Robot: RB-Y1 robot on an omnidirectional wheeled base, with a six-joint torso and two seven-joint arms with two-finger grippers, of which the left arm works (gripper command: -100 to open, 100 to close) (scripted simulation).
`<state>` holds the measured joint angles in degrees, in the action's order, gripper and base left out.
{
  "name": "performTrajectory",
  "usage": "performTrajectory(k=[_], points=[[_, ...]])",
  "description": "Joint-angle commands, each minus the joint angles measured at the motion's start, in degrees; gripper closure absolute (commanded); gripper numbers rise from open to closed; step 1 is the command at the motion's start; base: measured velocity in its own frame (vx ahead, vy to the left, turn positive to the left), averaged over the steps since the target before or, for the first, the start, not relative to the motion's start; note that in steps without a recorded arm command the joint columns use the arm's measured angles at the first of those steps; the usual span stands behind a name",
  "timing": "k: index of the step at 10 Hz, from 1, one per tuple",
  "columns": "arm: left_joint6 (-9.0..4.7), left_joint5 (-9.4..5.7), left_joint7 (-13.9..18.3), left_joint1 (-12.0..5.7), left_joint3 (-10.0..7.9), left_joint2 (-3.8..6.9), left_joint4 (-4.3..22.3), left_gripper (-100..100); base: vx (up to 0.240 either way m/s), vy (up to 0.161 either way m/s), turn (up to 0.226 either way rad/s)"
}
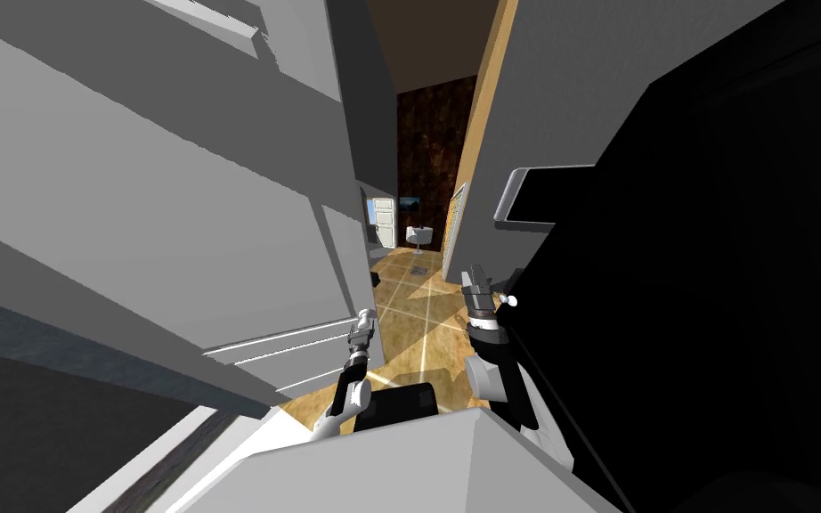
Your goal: Push the door open
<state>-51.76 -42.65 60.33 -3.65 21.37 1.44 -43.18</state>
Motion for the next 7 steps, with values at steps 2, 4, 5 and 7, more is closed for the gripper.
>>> performTrajectory(k=[2,4,5,7], points=[[0.0,0.0,0.0,0.0,0.0,0.0,0.0,100,0.048,0.001,-0.002],[0.0,0.0,0.0,0.0,0.0,0.0,0.0,100,-0.036,-0.002,-0.005],[0.0,0.0,0.0,0.0,0.0,0.0,0.0,100,-0.023,-0.001,-0.001],[0.0,0.0,0.0,0.0,0.0,0.0,0.0,100,-0.006,-0.001,0.001]])
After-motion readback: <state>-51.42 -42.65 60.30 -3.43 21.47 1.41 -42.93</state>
